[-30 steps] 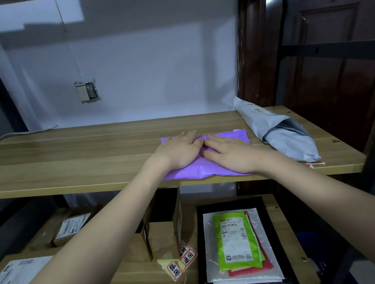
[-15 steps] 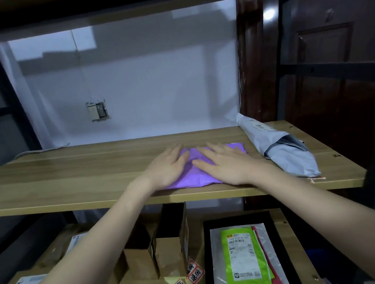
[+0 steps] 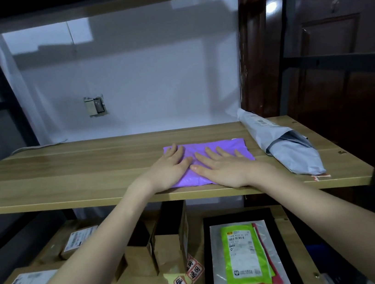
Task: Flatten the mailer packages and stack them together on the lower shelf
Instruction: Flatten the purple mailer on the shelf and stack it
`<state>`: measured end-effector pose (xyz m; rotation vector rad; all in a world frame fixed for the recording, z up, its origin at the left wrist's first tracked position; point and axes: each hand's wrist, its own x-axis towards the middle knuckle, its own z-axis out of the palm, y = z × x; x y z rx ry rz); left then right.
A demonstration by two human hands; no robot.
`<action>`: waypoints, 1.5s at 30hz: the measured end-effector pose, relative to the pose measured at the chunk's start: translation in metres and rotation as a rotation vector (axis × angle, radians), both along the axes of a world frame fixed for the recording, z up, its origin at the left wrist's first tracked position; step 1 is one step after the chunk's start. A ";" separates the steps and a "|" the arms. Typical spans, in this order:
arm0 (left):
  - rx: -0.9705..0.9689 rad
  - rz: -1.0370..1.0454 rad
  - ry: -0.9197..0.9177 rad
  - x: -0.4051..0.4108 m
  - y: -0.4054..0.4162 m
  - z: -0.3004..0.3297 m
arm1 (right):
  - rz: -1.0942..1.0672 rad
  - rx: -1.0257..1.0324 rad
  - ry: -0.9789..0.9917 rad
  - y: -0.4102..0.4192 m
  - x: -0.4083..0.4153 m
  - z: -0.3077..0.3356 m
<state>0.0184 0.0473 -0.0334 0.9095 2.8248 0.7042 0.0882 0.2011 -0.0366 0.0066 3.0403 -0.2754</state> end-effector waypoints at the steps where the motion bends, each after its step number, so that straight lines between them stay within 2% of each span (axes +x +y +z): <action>1: 0.008 0.002 -0.002 0.002 0.000 0.001 | 0.000 0.000 0.004 0.000 0.000 0.000; 9: 0.183 0.068 0.032 0.008 -0.003 -0.004 | -0.009 -0.083 0.144 0.000 0.003 -0.003; 11: 0.226 0.067 0.163 0.010 -0.008 -0.005 | -0.009 -0.081 0.322 -0.002 0.010 -0.001; 14: 0.283 -0.047 0.495 0.023 -0.021 0.001 | 0.003 0.040 0.625 -0.002 0.027 0.004; 15: 0.239 -0.117 0.533 0.031 -0.024 0.004 | 0.011 0.042 0.648 -0.001 0.032 0.004; 17: 0.061 -0.218 0.494 0.048 -0.028 0.005 | 0.023 0.024 0.628 0.001 0.042 0.005; 19: -0.131 -0.250 0.476 0.060 -0.028 0.001 | 0.030 0.030 0.617 0.004 0.050 0.006; 21: -0.217 -0.240 0.604 0.065 -0.028 -0.003 | 0.037 0.020 0.635 0.006 0.060 0.009; 27: 0.049 -0.130 0.801 0.084 -0.039 0.003 | 0.072 -0.091 0.747 0.008 0.097 0.025; 30: 0.279 0.046 0.844 0.097 -0.051 0.019 | 0.050 -0.237 0.853 0.005 0.116 0.032; 33: 0.688 0.179 0.707 0.102 -0.060 0.039 | 0.007 -0.462 0.941 0.001 0.129 0.042; 35: 0.973 0.178 0.458 0.109 -0.064 0.052 | -0.007 -0.576 0.892 -0.001 0.133 0.047; 37: 1.146 0.148 0.182 0.121 -0.065 0.059 | -0.025 -0.679 0.787 -0.005 0.135 0.051; 39: 1.176 0.113 -0.007 0.130 -0.063 0.055 | -0.024 -0.845 0.691 -0.008 0.136 0.051; 42: 1.148 0.071 -0.142 0.139 -0.060 0.039 | 0.035 -1.113 0.588 -0.010 0.137 0.044; 45: 1.084 0.075 -0.237 0.141 -0.063 0.019 | 0.071 -1.122 0.520 -0.005 0.138 0.030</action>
